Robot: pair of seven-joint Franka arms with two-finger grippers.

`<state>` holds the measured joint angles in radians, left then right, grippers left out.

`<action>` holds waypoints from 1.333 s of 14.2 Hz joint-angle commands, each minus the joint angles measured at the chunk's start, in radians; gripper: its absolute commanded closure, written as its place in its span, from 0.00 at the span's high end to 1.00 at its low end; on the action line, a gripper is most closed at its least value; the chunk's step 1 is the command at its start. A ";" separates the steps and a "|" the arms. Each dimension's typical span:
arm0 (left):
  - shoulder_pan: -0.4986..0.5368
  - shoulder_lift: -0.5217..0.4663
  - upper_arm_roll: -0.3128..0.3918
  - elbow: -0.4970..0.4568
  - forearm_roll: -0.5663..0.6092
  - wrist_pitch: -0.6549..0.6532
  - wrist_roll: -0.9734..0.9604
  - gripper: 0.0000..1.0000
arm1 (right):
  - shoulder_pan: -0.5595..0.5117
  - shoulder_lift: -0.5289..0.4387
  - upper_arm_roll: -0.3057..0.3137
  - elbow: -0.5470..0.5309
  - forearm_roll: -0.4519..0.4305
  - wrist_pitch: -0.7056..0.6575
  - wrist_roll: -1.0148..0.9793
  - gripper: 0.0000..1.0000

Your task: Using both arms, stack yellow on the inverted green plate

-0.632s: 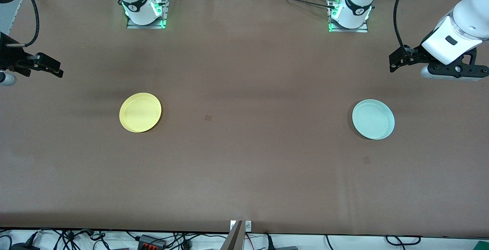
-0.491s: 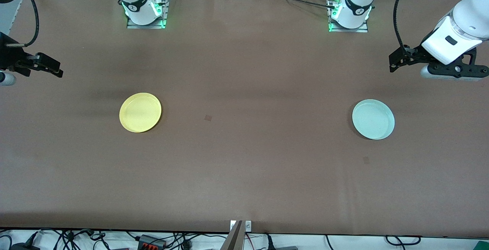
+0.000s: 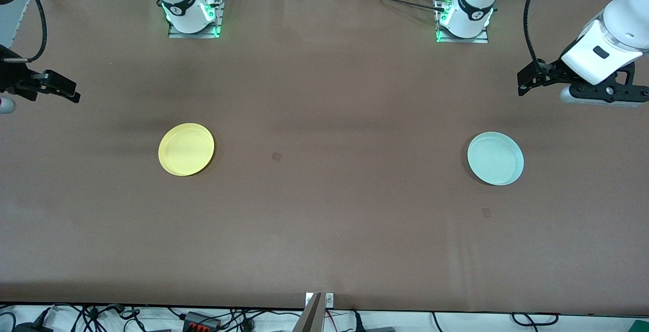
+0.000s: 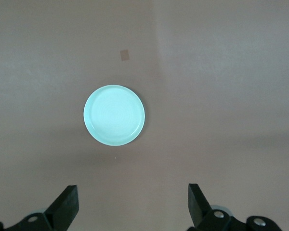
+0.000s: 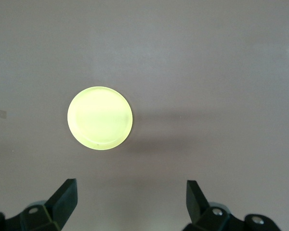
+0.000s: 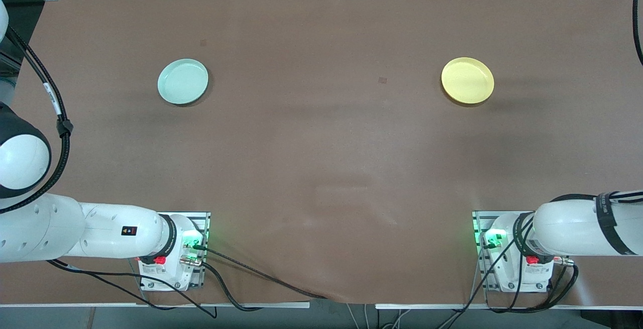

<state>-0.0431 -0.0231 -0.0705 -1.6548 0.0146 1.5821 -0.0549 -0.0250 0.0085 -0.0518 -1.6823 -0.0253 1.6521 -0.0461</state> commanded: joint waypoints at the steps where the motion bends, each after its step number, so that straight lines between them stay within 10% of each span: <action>1: 0.002 0.064 0.001 0.078 0.009 -0.056 -0.006 1.00 | -0.026 0.005 0.006 -0.004 0.004 -0.005 -0.014 1.00; 14: 0.182 0.414 0.009 0.132 0.001 0.154 0.104 1.00 | -0.023 0.201 0.007 0.007 0.007 0.061 -0.014 1.00; 19: 0.279 0.474 0.003 -0.122 -0.028 0.410 0.293 1.00 | -0.030 0.361 0.007 0.007 0.072 0.068 -0.009 1.00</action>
<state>0.1821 0.4597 -0.0523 -1.6569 0.0124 1.8630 0.1070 -0.0391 0.3099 -0.0519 -1.6875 -0.0060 1.7141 -0.0464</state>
